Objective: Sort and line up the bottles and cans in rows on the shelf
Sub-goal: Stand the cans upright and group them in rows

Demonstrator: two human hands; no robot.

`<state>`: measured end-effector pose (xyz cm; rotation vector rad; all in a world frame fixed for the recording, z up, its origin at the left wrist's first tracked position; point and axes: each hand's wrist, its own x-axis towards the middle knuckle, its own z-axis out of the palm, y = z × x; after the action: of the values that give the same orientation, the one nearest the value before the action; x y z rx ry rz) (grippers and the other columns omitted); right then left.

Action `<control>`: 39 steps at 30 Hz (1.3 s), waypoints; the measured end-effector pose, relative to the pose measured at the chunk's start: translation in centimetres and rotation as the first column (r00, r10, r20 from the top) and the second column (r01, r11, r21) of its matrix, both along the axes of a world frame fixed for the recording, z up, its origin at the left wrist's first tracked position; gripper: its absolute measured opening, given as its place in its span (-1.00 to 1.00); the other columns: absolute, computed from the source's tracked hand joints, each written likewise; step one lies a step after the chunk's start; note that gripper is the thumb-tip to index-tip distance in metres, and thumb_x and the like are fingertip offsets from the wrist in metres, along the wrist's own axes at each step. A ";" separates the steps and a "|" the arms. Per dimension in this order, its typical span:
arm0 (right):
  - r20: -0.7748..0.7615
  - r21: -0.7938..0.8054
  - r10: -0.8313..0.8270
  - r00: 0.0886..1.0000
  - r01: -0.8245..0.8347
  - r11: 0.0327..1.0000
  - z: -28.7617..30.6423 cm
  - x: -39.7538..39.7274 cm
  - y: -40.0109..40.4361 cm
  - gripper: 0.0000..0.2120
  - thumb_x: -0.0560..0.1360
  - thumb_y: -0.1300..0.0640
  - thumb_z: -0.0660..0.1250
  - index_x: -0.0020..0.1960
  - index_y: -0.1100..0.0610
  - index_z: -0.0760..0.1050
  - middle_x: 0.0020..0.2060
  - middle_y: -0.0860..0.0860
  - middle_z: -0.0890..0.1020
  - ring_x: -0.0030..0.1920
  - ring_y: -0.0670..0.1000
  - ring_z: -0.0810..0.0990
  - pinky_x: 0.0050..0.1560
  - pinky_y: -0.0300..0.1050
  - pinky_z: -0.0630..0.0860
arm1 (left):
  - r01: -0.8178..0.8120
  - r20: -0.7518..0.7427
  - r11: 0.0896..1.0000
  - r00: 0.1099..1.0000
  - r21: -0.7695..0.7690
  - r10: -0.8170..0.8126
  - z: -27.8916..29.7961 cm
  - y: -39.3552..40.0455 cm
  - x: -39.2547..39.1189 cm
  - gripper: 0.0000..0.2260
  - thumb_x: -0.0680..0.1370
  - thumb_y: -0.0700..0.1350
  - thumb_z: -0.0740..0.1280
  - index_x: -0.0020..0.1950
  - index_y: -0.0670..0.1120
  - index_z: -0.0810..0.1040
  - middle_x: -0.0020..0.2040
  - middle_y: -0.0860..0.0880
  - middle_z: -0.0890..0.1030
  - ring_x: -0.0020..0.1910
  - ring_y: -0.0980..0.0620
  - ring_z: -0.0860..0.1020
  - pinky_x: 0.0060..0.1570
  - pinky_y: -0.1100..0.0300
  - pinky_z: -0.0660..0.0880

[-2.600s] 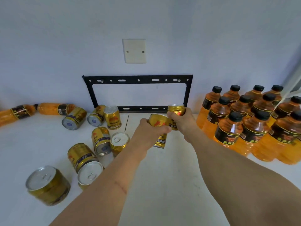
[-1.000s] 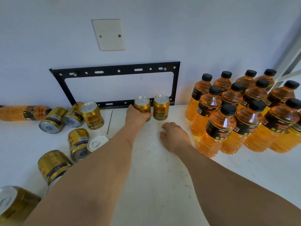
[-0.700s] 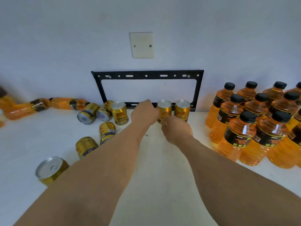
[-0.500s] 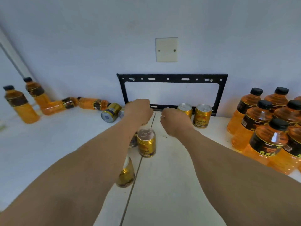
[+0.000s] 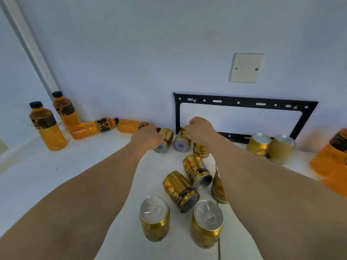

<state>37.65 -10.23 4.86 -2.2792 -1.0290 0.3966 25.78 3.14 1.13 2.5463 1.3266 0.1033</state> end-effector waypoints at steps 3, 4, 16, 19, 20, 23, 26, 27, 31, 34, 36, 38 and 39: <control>-0.044 -0.064 -0.030 0.999 0.027 0.998 -0.4 -0.5 2.8 -0.68 0.62 0.16 0.18 0.30 0.31 0.43 0.24 0.25 0.52 0.22 0.22 0.52 0.13 -0.02 0.46 | 0.004 0.031 0.996 1.000 -0.094 -0.001 -1.6 1.8 0.1 -0.55 0.57 0.20 0.17 0.17 -0.15 0.51 0.04 -0.12 0.61 -0.07 -0.11 0.54 -0.14 0.10 0.45; -0.045 -0.090 -0.038 0.998 0.034 0.995 -0.6 -0.6 3.4 -0.68 0.63 0.18 0.17 0.33 0.32 0.40 0.28 0.25 0.49 0.23 0.20 0.50 0.17 -0.03 0.45 | -0.001 0.048 0.992 0.999 -0.129 0.008 -2.0 2.2 0.3 -0.52 0.57 0.22 0.17 0.16 -0.17 0.52 0.04 -0.13 0.61 -0.02 -0.13 0.56 -0.12 0.10 0.45; -0.071 -0.233 -0.268 0.961 0.246 0.941 -4.5 -0.3 11.3 -0.57 0.59 0.16 0.16 0.42 0.25 0.25 0.30 0.20 0.38 0.29 0.22 0.42 0.29 0.12 0.44 | 0.002 0.193 0.842 0.974 -0.539 0.121 -3.7 5.4 1.9 -0.57 0.52 0.16 0.34 0.15 -0.18 0.50 0.06 -0.15 0.60 0.00 -0.11 0.57 0.06 0.00 0.58; -0.020 -0.263 -0.335 0.942 0.318 0.911 -5.2 -0.5 11.9 -0.52 0.59 0.11 0.18 0.46 0.21 0.18 0.37 0.19 0.33 0.35 0.21 0.34 0.34 0.11 0.35 | 0.007 0.079 0.789 0.995 -0.615 0.053 -3.1 6.0 0.9 -0.51 0.43 0.17 0.43 0.20 -0.12 0.49 0.04 -0.16 0.60 0.00 -0.11 0.58 0.05 0.00 0.59; -0.013 -0.262 -0.346 0.938 0.331 0.907 -5.5 -0.5 11.9 -0.51 0.60 0.10 0.19 0.47 0.21 0.17 0.38 0.19 0.31 0.36 0.20 0.32 0.34 0.10 0.33 | -0.004 0.042 0.787 0.998 -0.617 0.038 -3.0 6.1 0.4 -0.51 0.41 0.19 0.43 0.18 -0.10 0.48 0.03 -0.16 0.59 -0.01 -0.10 0.59 0.05 0.00 0.59; -0.041 -0.273 -0.393 0.919 0.368 0.889 -6.7 0.0 12.1 -0.45 0.60 0.08 0.22 0.50 0.22 0.13 0.42 0.21 0.26 0.41 0.22 0.27 0.37 0.12 0.28 | -0.042 -0.010 0.800 0.999 -0.598 0.045 -2.8 6.5 -1.0 -0.49 0.38 0.20 0.44 0.15 -0.11 0.49 -0.01 -0.15 0.62 -0.04 -0.07 0.60 0.03 0.05 0.58; -0.067 -0.292 -0.433 0.899 0.397 0.870 -7.4 -0.1 12.1 -0.33 0.59 -0.02 0.23 0.54 0.26 0.04 0.45 0.23 0.20 0.44 0.25 0.22 0.39 0.16 0.25 | -0.053 -0.030 0.815 0.999 -0.577 0.043 -2.8 6.6 -1.9 -0.50 0.36 0.15 0.47 0.12 -0.15 0.49 -0.06 -0.15 0.62 -0.11 -0.04 0.61 -0.06 0.11 0.59; -0.095 -0.285 -0.453 0.886 0.412 0.865 -7.6 -0.1 12.1 -0.30 0.58 -0.04 0.24 0.54 0.26 0.02 0.46 0.24 0.19 0.44 0.25 0.23 0.38 0.16 0.26 | -0.054 -0.032 0.822 0.999 -0.567 0.043 -2.8 6.4 -2.1 -0.52 0.36 0.14 0.48 0.10 -0.14 0.47 -0.08 -0.14 0.61 -0.15 -0.03 0.60 -0.11 0.13 0.59; -0.090 -0.178 -0.375 0.922 0.356 0.917 -8.6 -0.5 11.7 -0.46 0.50 0.03 0.30 0.42 0.14 0.26 0.36 0.15 0.35 0.31 0.20 0.38 0.19 0.07 0.39 | -0.065 -0.014 0.829 0.998 -0.556 0.069 -3.1 5.5 -2.9 -0.41 0.34 0.13 0.51 0.18 -0.11 0.34 0.00 -0.13 0.54 -0.11 -0.03 0.54 -0.17 0.13 0.54; -0.279 -0.061 -0.381 0.881 0.380 0.923 -7.4 -1.0 11.1 -0.53 0.52 0.13 0.30 0.40 0.11 0.29 0.32 0.15 0.41 0.26 0.20 0.44 0.18 0.06 0.39 | -0.072 0.034 0.793 0.993 -0.605 0.116 -3.9 5.0 -3.9 -0.35 0.31 0.14 0.51 0.25 -0.14 0.39 0.07 -0.13 0.53 0.01 -0.07 0.55 -0.05 0.10 0.54; -0.415 -0.048 -0.340 0.844 0.353 0.935 -6.1 -1.0 10.7 -0.54 0.57 0.21 0.27 0.44 0.12 0.28 0.29 0.16 0.44 0.24 0.20 0.45 0.26 0.12 0.39 | -0.066 0.113 0.753 0.976 -0.655 0.184 -3.8 4.6 -4.7 -0.39 0.29 0.12 0.52 0.22 -0.13 0.46 0.02 -0.15 0.57 -0.03 -0.08 0.59 -0.09 0.12 0.55; -0.594 0.063 -0.324 0.736 0.444 0.894 -5.0 -1.8 9.4 -0.48 0.51 0.14 0.34 0.41 0.20 0.27 0.16 0.15 0.50 0.09 0.14 0.51 -0.02 0.03 0.50 | -0.045 0.206 0.712 0.942 -0.701 0.264 -3.2 4.3 -5.4 -0.48 0.32 0.07 0.54 0.15 -0.12 0.47 -0.01 -0.18 0.60 -0.06 -0.10 0.62 -0.06 0.09 0.58; -0.560 0.069 -0.329 0.760 0.439 0.896 -4.5 -1.9 8.5 -0.42 0.46 0.08 0.38 0.39 0.23 0.26 0.10 0.15 0.52 0.01 0.10 0.53 -0.21 -0.04 0.47 | -0.018 0.255 0.692 0.922 -0.722 0.291 -2.6 3.9 -5.7 -0.53 0.33 0.03 0.54 0.12 -0.11 0.47 -0.01 -0.19 0.62 -0.06 -0.12 0.63 0.01 0.04 0.60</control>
<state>35.76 -1.72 0.35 -1.9558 -0.2803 0.6728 20.10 7.02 -1.51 1.6568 1.1384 0.0582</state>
